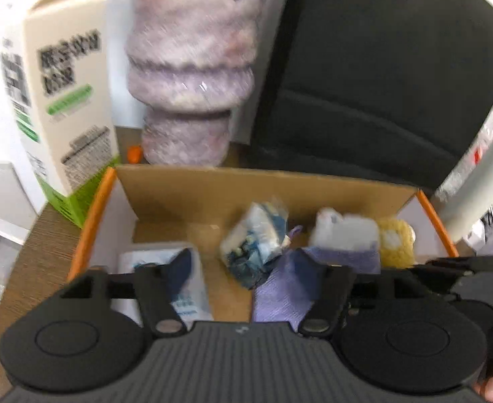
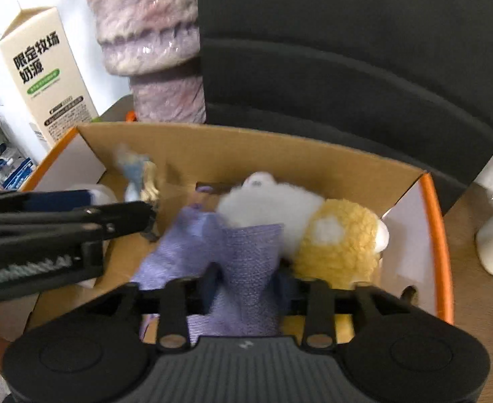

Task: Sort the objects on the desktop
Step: 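Release packet into box with left tool while right tool drops pouch in, then move both tools back over the table toward the remaining items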

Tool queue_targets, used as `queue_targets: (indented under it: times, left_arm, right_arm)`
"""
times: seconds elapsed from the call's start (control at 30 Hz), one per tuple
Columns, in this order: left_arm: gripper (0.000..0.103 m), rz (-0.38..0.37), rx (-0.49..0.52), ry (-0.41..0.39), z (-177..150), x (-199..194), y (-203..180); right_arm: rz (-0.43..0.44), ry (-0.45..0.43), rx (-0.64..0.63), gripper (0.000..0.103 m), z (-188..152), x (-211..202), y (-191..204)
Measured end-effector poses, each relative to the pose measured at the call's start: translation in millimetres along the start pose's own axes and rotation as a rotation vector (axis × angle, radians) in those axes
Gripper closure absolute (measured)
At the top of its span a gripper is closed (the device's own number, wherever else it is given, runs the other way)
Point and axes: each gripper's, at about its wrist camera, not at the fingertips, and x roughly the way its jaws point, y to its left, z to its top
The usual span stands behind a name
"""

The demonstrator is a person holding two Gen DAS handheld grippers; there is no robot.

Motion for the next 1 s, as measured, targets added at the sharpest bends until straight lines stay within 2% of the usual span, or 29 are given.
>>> queue_targets:
  times: [0.03, 0.17, 0.2, 0.23, 0.33, 0.47, 0.67, 0.8, 0.9, 1.0]
  left_arm:
    - [0.025, -0.004, 0.000, -0.012, 2.8, -5.8, 0.5]
    - [0.017, 0.010, -0.001, -0.042, 12.5, -38.9, 1.0]
    - [0.012, 0.026, -0.006, -0.044, 13.8, -46.9, 0.7]
    - [0.004, 0.055, -0.019, -0.048, 14.6, -56.3, 1.5]
    - [0.003, 0.107, -0.050, -0.060, 13.3, -79.1, 3.9]
    - [0.000, 0.131, -0.024, -0.083, -2.7, -119.3, 6.8]
    - [0.000, 0.163, 0.049, -0.159, -40.9, -175.6, 3.3]
    - [0.000, 0.174, 0.103, -0.210, -79.8, -194.8, -4.7]
    - [0.000, 0.207, 0.143, -0.265, -115.0, -205.1, -9.7]
    - [0.000, 0.157, 0.149, -0.308, -160.8, -221.5, -8.7]
  right_arm:
    - [-0.002, -0.017, 0.003, 0.047, -0.6, -7.2, 0.3]
    - [0.006, -0.088, 0.012, 0.037, -2.6, -49.4, 2.0]
    - [-0.015, -0.101, 0.013, 0.029, 0.6, -59.6, 1.5]
    - [-0.038, -0.115, 0.014, 0.026, 3.3, -67.8, 1.2]
    - [-0.075, -0.145, 0.023, 0.026, 1.8, -97.9, -0.3]
    - [-0.060, -0.174, 0.057, 0.024, -17.9, -140.0, -4.6]
    - [-0.044, -0.229, 0.070, 0.021, -62.6, -184.2, -4.8]
    - [-0.111, -0.346, 0.083, 0.021, -109.3, -205.0, 2.0]
    - [-0.121, -0.409, 0.061, 0.021, -146.5, -213.3, 11.0]
    - [-0.126, -0.442, 0.046, 0.019, -192.4, -218.5, 21.5]
